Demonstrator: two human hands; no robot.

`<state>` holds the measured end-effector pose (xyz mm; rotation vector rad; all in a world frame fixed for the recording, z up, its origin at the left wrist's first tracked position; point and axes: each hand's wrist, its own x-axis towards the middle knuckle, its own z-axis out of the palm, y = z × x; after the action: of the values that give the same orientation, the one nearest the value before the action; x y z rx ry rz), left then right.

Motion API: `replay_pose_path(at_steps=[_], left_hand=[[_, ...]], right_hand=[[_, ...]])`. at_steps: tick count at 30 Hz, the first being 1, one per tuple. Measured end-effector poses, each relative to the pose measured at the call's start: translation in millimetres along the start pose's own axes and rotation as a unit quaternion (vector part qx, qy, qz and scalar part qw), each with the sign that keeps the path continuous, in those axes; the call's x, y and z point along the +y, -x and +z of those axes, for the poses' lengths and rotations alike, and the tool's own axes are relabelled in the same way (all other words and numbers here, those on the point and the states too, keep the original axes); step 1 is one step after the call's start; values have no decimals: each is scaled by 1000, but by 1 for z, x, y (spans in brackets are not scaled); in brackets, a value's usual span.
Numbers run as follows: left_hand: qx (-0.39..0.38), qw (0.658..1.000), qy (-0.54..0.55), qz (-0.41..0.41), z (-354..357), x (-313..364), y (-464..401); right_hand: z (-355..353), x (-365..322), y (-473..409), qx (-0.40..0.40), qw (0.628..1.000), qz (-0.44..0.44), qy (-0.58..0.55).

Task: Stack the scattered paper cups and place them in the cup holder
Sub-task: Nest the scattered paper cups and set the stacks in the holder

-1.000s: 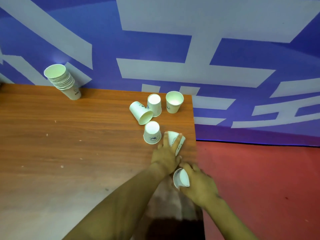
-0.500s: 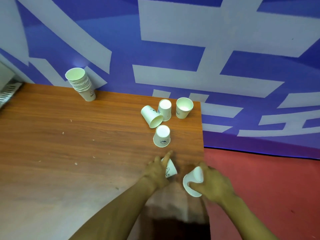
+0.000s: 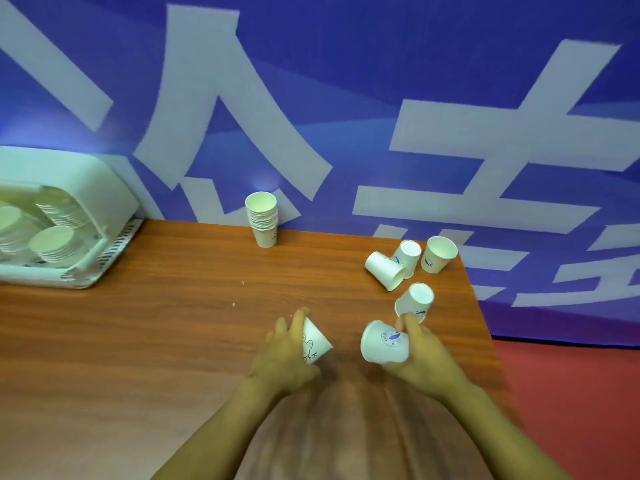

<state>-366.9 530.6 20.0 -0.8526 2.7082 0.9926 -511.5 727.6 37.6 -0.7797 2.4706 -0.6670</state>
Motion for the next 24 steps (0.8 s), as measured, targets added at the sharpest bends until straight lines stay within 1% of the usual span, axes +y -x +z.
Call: replay_pose_path(at_steps=[4,6,9,12,15,18,20,24], left_hand=[[73,997,25,9,-59,-72,29],[96,994,45,-1,-82,-102,40],[116,993,34,-3,-110,-131,49],[134,990,37,12,-123,-140,49],[118,991,55,2,-123,-143,50],[113,993,3,-17,-127,-152,48],[126,991,-8,-34,-139,-160,46],[153,986,33,-53,-165,-180,46]], right_hand=[[49,-88,1,1,999,3,36],[66,-127,2,3,998,-8,60],[83,-164,6,6,998,-16,54],[88,-180,3,8,999,-12,44],[87,-184,-4,7,999,-35,11],[89,-187,-18,2,999,-50,-21],[96,-190,-29,-12,998,-56,-9],[116,-210,-44,-30,998,-53,-3]])
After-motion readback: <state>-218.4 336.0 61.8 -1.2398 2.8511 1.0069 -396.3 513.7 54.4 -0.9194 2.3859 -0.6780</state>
